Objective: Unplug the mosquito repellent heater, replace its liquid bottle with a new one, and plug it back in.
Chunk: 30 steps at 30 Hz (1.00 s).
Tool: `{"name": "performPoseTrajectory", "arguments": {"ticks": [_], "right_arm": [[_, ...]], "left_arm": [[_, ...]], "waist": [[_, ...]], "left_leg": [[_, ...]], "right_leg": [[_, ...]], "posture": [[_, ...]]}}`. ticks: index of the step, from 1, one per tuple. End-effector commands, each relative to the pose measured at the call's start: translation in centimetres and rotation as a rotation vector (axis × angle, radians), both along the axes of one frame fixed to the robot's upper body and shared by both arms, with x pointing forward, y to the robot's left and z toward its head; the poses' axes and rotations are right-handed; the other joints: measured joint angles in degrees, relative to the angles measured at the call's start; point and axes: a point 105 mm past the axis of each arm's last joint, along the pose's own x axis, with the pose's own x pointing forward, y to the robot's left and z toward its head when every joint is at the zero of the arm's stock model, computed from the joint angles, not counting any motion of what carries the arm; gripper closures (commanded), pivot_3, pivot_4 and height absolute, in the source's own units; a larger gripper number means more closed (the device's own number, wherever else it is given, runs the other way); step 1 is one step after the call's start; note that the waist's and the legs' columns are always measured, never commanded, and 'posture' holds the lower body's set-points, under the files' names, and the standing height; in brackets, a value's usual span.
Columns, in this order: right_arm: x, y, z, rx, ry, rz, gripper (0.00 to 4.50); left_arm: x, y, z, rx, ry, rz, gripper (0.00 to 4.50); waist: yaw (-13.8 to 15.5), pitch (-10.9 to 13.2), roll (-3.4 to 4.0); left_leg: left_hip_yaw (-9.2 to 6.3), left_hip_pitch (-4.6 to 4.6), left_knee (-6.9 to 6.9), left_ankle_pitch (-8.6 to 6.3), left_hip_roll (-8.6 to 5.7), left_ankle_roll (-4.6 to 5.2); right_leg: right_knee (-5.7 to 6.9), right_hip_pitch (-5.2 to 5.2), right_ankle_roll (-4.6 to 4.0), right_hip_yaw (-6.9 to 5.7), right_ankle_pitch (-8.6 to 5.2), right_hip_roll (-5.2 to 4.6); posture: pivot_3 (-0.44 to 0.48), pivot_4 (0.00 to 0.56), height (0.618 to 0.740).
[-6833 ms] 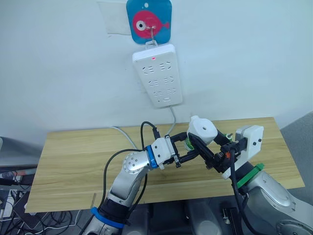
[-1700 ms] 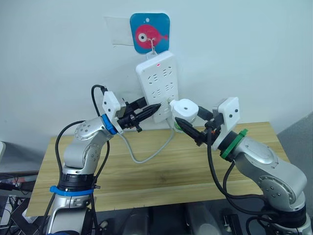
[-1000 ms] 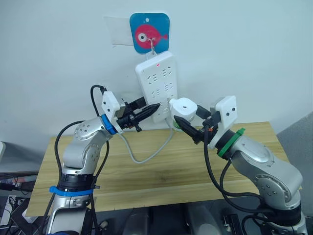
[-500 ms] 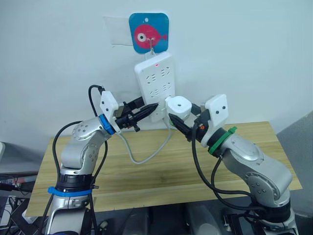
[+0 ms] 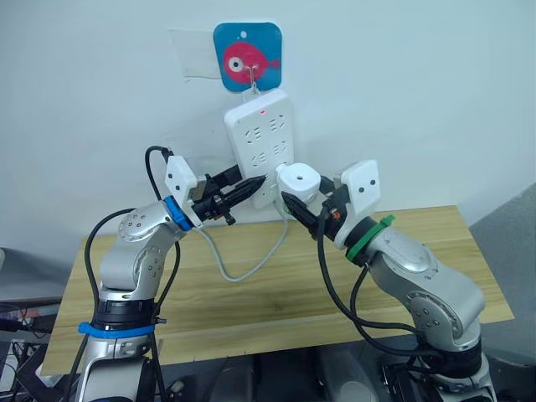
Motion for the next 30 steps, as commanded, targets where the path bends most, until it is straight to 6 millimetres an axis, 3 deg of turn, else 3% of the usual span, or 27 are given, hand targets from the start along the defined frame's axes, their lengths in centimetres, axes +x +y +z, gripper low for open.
{"name": "performPoseTrajectory", "arguments": {"ticks": [1,14,19,30], "right_arm": [[0.1,0.7,1.5,0.020,-0.068,0.024,1.41],[-0.2,0.8,1.3,0.015,-0.074,0.041,1.41],[-1.0,-0.1,1.4,0.004,-0.071,0.062,0.01],[-3.2,-2.8,0.8,-0.087,-0.019,0.155,0.01]], "left_arm": [[-2.8,-3.5,1.4,-0.017,-0.069,-0.220,3.13],[-2.3,-3.0,1.2,-0.005,-0.068,-0.181,3.13],[-1.8,-2.6,0.6,0.026,-0.063,-0.165,3.13],[-0.6,-1.8,0.2,0.048,-0.066,-0.114,3.13]], "waist": [[-0.1,0.0,0.00],[-0.3,0.0,0.00],[0.1,0.0,0.00],[0.2,0.0,-0.01]], "left_leg": [[0.01,0.00,0.00,0.00,-0.01,0.00],[-0.01,0.09,0.01,0.02,0.03,-0.03],[-0.06,0.07,0.00,0.01,-0.01,-0.03],[0.00,0.02,-0.09,-0.02,-0.05,0.03]], "right_leg": [[0.00,0.00,0.00,0.01,0.00,0.00],[0.20,0.00,0.00,0.01,0.00,0.02],[0.16,0.02,0.00,-0.02,0.00,0.00],[-0.12,0.07,0.00,-0.01,0.00,-0.07]], "posture": [[-0.153,0.249,0.740],[-0.154,0.253,0.740],[-0.156,0.259,0.740],[-0.168,0.263,0.740]]}}
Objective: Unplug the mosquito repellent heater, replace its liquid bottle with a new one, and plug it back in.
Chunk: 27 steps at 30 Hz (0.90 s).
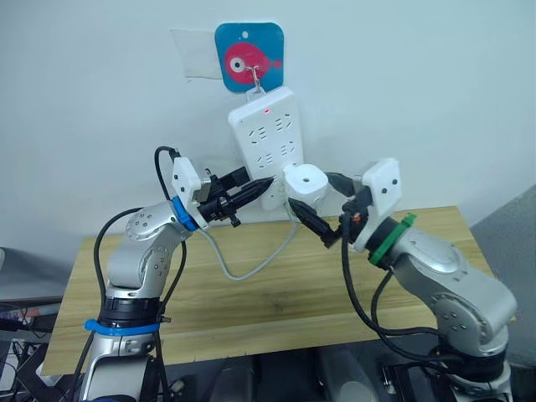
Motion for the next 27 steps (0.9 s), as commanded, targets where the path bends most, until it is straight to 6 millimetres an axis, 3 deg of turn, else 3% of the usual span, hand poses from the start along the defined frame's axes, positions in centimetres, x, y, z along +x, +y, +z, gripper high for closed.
{"name": "performPoseTrajectory", "arguments": {"ticks": [1,2,10,12,14,17,20,22,25,27], "right_arm": [[-1.7,-0.5,0.0,-0.066,-0.024,0.097,0.01],[-2.0,-0.7,-0.3,-0.093,-0.022,0.118,0.01],[-1.4,-2.8,-0.9,-0.171,-0.026,0.163,0.00],[-1.2,-2.9,-1.3,-0.188,-0.019,0.200,0.00],[-1.2,-2.8,-1.5,-0.195,-0.006,0.275,0.00],[-1.3,-2.7,-1.6,-0.191,-0.003,0.340,0.00],[-1.4,-2.3,-1.7,-0.182,-0.007,0.399,0.54],[-1.5,-1.8,-1.9,-0.176,-0.009,0.429,1.15],[-1.9,-0.8,-2.2,-0.167,-0.028,0.464,2.28],[-1.9,-0.2,-2.2,-0.157,-0.047,0.469,3.07]], "left_arm": [[-0.4,-0.9,0.2,0.051,-0.052,-0.048,3.13],[-0.2,-0.8,0.2,0.054,-0.056,-0.042,3.13],[0.5,1.6,-0.2,0.108,-0.046,0.020,0.61],[0.6,3.8,-0.2,0.130,-0.035,0.087,0.02],[-0.1,6.3,-0.1,0.151,-0.011,0.157,0.02],[-2.0,7.1,-0.6,0.185,0.007,0.150,0.02],[-4.9,6.1,-0.6,0.205,-0.027,0.092,0.00],[-7.2,4.6,-0.6,0.224,-0.089,0.009,0.00],[-9.8,3.2,-1.0,0.236,-0.124,-0.066,0.00],[-10.6,3.2,-1.4,0.229,-0.111,-0.060,0.00]], "waist": [[0.1,0.0,-0.01],[0.2,0.0,-0.01],[0.0,0.0,-0.04],[0.1,0.0,-0.04],[-0.2,0.0,-0.03],[0.1,0.1,-0.01],[1.6,0.1,-0.02],[2.6,0.1,-0.04],[4.0,0.1,-0.06],[4.6,0.1,-0.06]], "left_leg": [[0.01,0.00,0.00,0.00,-0.01,0.01],[0.04,0.00,0.01,-0.02,-0.03,0.03],[0.09,0.03,0.06,-0.13,0.02,0.23],[0.07,0.03,0.04,-0.13,0.04,0.23],[0.10,0.04,0.02,-0.12,0.07,0.22],[0.07,0.06,-0.04,-0.13,0.11,0.22],[0.06,0.06,0.01,-0.13,0.10,0.23],[0.12,0.06,0.02,-0.13,0.04,0.22],[0.02,0.06,0.03,-0.12,0.04,0.21],[-0.04,0.06,0.02,-0.12,0.05,0.20]], "right_leg": [[-0.01,0.01,0.00,0.01,0.00,0.00],[-0.02,0.01,0.00,0.01,0.00,0.00],[0.01,0.03,0.00,0.04,0.00,0.05],[0.01,0.02,0.00,0.02,0.00,0.06],[0.01,0.00,0.00,0.05,0.00,0.07],[0.00,-0.02,0.00,0.05,0.00,0.08],[-0.03,0.00,-0.01,0.06,0.00,0.03],[-0.08,0.02,-0.01,0.11,0.00,-0.07],[-0.07,0.04,-0.01,0.17,0.00,-0.13],[-0.05,0.06,-0.01,0.15,0.00,-0.12]], "posture": [[-0.168,0.263,0.740],[-0.168,0.263,0.740],[-0.131,0.265,0.740],[-0.104,0.263,0.740],[-0.093,0.262,0.740],[-0.056,0.264,0.740],[-0.036,0.259,0.740],[-0.011,0.263,0.740],[0.002,0.262,0.740],[0.003,0.262,0.740]]}}
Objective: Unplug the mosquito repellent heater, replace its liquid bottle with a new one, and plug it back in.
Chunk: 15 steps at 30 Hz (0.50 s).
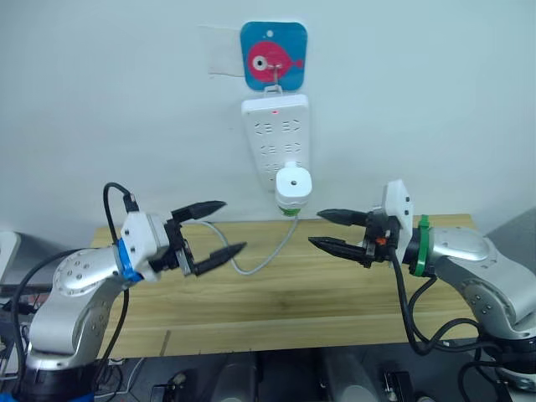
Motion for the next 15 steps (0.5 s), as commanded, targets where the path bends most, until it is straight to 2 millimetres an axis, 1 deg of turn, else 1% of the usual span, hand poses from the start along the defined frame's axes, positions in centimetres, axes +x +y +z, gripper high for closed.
{"name": "performPoseTrajectory", "arguments": {"ticks": [1,4,9,15], "right_arm": [[-0.3,0.9,0.7,0.023,-0.069,0.018,3.35],[0.4,1.3,0.9,0.035,-0.127,-0.029,4.44],[0.6,1.7,1.4,0.068,-0.164,-0.070,4.48],[1.0,2.2,1.4,0.066,-0.182,-0.129,4.48]], "left_arm": [[-1.7,-0.5,0.6,-0.012,-0.049,-0.032,0.00],[-2.1,-0.6,0.8,-0.037,-0.060,-0.019,0.00],[-2.1,-0.6,1.1,-0.070,-0.067,0.013,0.00],[-1.8,-1.0,1.6,-0.085,-0.069,0.013,0.00]], "waist": [[0.5,0.0,0.00],[0.9,0.0,0.00],[1.2,0.0,0.00],[1.2,0.0,0.00]], "left_leg": [[0.01,0.00,0.00,0.00,-0.01,0.00],[0.00,0.00,0.02,0.00,-0.02,0.00],[0.02,0.00,0.03,0.01,-0.02,-0.02],[0.02,0.01,0.02,0.01,-0.02,-0.02]], "right_leg": [[0.01,0.01,0.00,0.01,0.00,0.00],[0.01,0.02,-0.02,-0.03,0.01,0.00],[0.01,0.01,-0.02,-0.11,0.01,0.01],[0.02,0.01,-0.02,-0.14,0.01,0.03]], "posture": [[0.006,0.263,0.740],[0.014,0.258,0.740],[0.010,0.258,0.740],[0.006,0.252,0.740]]}}
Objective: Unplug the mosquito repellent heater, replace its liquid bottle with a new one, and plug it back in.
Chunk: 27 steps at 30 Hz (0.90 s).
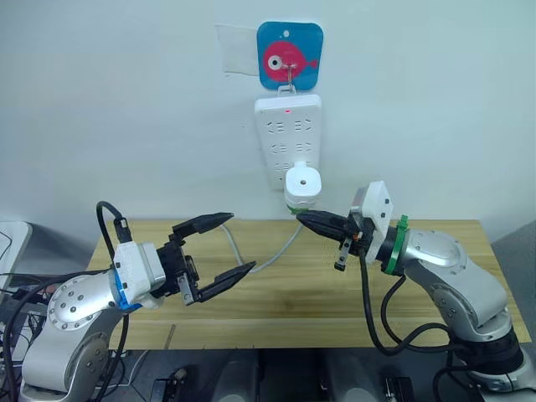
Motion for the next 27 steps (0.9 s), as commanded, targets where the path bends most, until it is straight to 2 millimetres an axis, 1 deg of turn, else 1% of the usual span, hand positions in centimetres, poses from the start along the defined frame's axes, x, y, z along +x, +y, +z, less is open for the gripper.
{"name": "performPoseTrajectory", "arguments": {"ticks": [1,5,8,21,27], "right_arm": [[-0.2,0.4,1.1,0.015,-0.060,-0.021,4.48],[0.3,0.1,1.2,0.010,-0.075,-0.063,4.48],[1.0,-0.3,1.3,0.005,-0.092,-0.110,4.48],[1.1,-0.7,0.6,-0.036,-0.098,-0.116,4.48],[1.6,-0.9,0.7,-0.023,-0.103,-0.141,4.48]], "left_arm": [[-0.4,-0.6,1.3,-0.010,-0.046,-0.021,0.00],[-0.1,-0.6,1.2,-0.013,-0.039,-0.015,0.00],[-0.1,-1.0,1.3,-0.028,-0.035,-0.021,0.00],[-0.2,-1.1,1.1,-0.029,-0.025,-0.033,0.00],[-0.1,-1.2,1.1,-0.033,-0.025,-0.031,0.00]], "waist": [[0.0,0.0,0.00],[0.0,0.0,0.00],[0.0,0.0,0.00],[-0.1,0.0,0.00],[-0.1,0.0,0.00]], "left_leg": [[0.00,0.00,0.00,0.00,0.00,0.00],[0.02,0.00,0.00,0.00,0.00,-0.01],[0.01,0.00,-0.01,0.00,0.00,-0.01],[0.03,0.01,0.00,0.00,0.01,0.00],[0.03,0.01,-0.01,0.00,0.01,0.00]], "right_leg": [[0.00,0.00,0.00,-0.01,0.00,0.00],[0.00,0.00,0.00,-0.03,0.00,0.02],[0.00,-0.01,0.00,-0.04,0.00,0.02],[0.01,-0.01,0.00,-0.03,0.00,0.03],[0.01,-0.01,0.00,-0.02,0.00,0.03]], "posture": [[0.007,0.252,0.740],[-0.001,0.254,0.740],[-0.001,0.254,0.740],[-0.006,0.253,0.740],[-0.004,0.254,0.740]]}}
